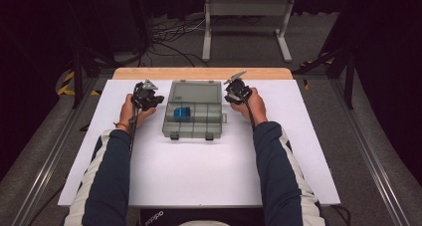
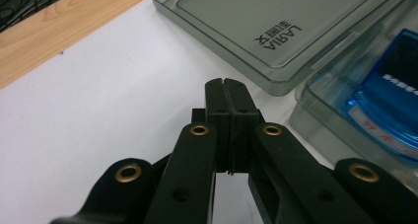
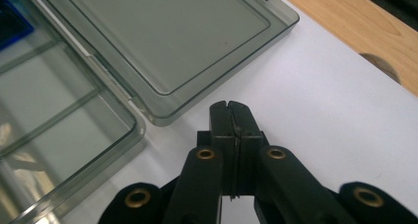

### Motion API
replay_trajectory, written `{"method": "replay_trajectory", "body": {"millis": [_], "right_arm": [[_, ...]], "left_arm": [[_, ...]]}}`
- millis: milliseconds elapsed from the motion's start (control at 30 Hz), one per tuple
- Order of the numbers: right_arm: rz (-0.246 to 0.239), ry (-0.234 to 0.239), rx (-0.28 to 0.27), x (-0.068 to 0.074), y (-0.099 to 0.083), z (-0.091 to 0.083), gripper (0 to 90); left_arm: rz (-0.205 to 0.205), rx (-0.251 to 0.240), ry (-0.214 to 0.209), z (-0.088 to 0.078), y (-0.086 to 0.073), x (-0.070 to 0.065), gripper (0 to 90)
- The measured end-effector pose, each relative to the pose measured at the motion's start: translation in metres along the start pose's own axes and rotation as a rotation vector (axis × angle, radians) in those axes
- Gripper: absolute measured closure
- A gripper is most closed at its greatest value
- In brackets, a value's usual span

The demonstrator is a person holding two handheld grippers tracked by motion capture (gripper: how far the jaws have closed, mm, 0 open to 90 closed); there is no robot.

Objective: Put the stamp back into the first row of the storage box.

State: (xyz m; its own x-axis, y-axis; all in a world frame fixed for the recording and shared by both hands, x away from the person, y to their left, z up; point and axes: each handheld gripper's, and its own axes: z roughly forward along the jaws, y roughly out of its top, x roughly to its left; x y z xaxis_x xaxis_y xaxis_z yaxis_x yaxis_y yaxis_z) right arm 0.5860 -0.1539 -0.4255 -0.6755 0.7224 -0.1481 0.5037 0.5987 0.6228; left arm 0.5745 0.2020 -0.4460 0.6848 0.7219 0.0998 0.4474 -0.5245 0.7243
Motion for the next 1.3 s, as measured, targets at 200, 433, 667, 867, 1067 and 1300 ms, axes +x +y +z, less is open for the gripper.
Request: {"method": "replay_trajectory", "body": {"millis": [200,433,667,867,1067,1300], "right_arm": [[-0.001,0.004,0.032,0.001,0.002,0.007,90.0],[-0.014,0.008,0.067,0.004,0.001,0.015,90.0],[-0.026,0.018,0.070,0.003,0.005,0.018,90.0],[-0.034,0.041,0.065,-0.001,0.006,0.020,90.0],[-0.025,0.058,0.051,-0.003,0.006,0.022,90.0],[-0.049,0.048,0.048,-0.004,0.010,0.026,90.0]], "left_arm": [[-0.004,0.028,-0.020,0.014,0.000,-0.002,89.9],[0.009,0.038,-0.020,0.019,0.001,-0.005,89.9],[0.012,0.057,-0.028,0.021,0.005,-0.005,89.9],[0.001,0.060,-0.040,0.023,0.006,-0.004,89.9],[0.004,0.071,-0.046,0.026,0.010,-0.002,89.9],[0.008,0.085,-0.062,0.028,0.014,0.001,89.8]]}}
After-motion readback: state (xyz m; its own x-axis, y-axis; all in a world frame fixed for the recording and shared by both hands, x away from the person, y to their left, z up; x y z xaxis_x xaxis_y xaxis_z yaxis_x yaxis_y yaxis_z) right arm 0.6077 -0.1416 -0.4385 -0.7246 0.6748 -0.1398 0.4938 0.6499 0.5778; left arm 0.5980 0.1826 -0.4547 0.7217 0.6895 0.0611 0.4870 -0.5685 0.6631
